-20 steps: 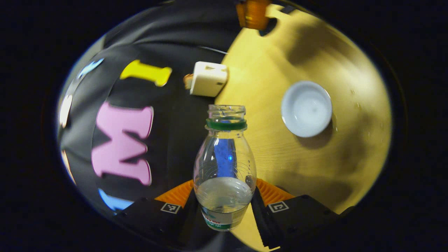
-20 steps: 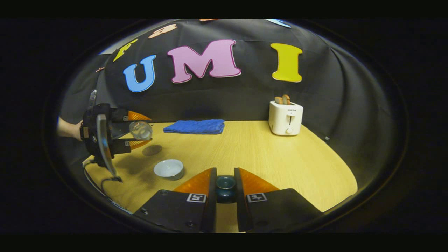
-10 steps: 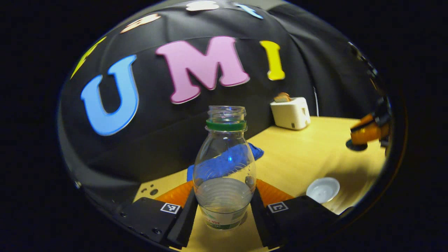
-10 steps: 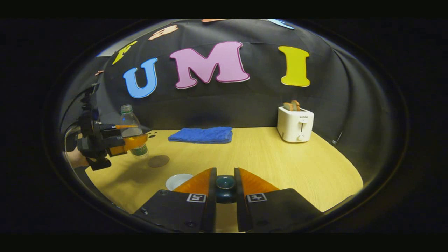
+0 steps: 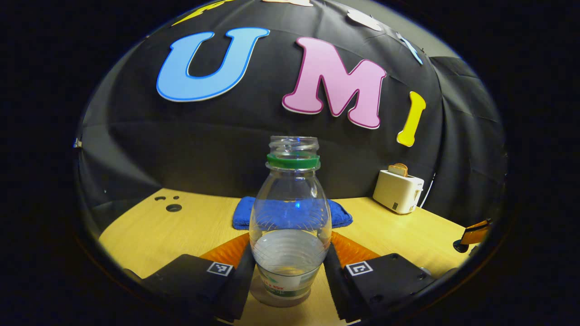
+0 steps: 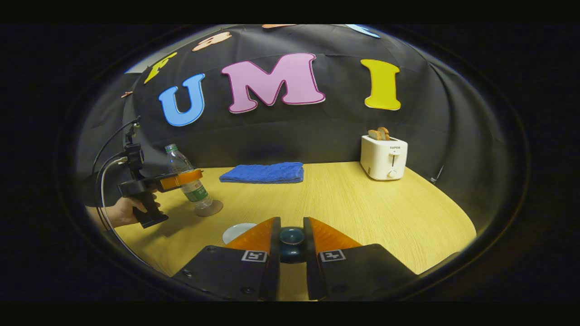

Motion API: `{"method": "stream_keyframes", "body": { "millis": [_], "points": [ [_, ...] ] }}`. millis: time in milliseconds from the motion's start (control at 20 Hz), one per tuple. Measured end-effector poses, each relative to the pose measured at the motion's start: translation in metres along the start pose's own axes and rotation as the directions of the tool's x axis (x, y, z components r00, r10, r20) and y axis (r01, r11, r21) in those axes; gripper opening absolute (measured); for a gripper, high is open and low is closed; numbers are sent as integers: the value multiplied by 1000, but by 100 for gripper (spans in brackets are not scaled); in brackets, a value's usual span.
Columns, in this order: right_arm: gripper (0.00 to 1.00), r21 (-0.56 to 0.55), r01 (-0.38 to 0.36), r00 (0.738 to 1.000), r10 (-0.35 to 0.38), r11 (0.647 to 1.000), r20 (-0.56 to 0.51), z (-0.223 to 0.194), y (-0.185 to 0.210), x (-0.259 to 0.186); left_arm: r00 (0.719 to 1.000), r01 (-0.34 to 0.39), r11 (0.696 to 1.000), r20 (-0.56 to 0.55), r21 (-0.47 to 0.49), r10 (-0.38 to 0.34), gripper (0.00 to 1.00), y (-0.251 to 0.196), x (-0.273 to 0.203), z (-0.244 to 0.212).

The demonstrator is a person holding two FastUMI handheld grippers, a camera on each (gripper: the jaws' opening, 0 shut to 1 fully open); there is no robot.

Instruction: Open the teacup lid with one hand, grasp the water bottle and pour water into the teacup with the other hand; after pouring, place the water bottle on the coaster and then close the teacup lid.

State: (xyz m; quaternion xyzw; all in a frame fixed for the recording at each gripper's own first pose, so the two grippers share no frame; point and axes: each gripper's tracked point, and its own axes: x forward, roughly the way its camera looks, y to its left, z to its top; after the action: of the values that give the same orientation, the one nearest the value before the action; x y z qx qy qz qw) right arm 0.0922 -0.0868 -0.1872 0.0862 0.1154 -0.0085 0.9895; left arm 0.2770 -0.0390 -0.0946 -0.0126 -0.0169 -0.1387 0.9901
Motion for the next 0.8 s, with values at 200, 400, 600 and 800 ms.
{"method": "stream_keyframes", "body": {
  "millis": [200,400,600,800],
  "points": [
    [22,-4,4,1000,-4,1000,-14,-5,0,3,1000,0,996,-1,86,0,76,3,10,-9],
    [27,-8,-7,1000,7,1000,-13,-3,5,5,1000,12,996,-5,86,-11,79,7,5,-13],
    [27,-20,-28,999,28,999,-32,-8,11,6,1000,2,998,-24,65,0,82,7,7,-18],
    [27,-44,-42,999,41,998,-25,-5,14,6,999,-37,997,-24,62,38,98,13,-5,-16]
  ]
}}
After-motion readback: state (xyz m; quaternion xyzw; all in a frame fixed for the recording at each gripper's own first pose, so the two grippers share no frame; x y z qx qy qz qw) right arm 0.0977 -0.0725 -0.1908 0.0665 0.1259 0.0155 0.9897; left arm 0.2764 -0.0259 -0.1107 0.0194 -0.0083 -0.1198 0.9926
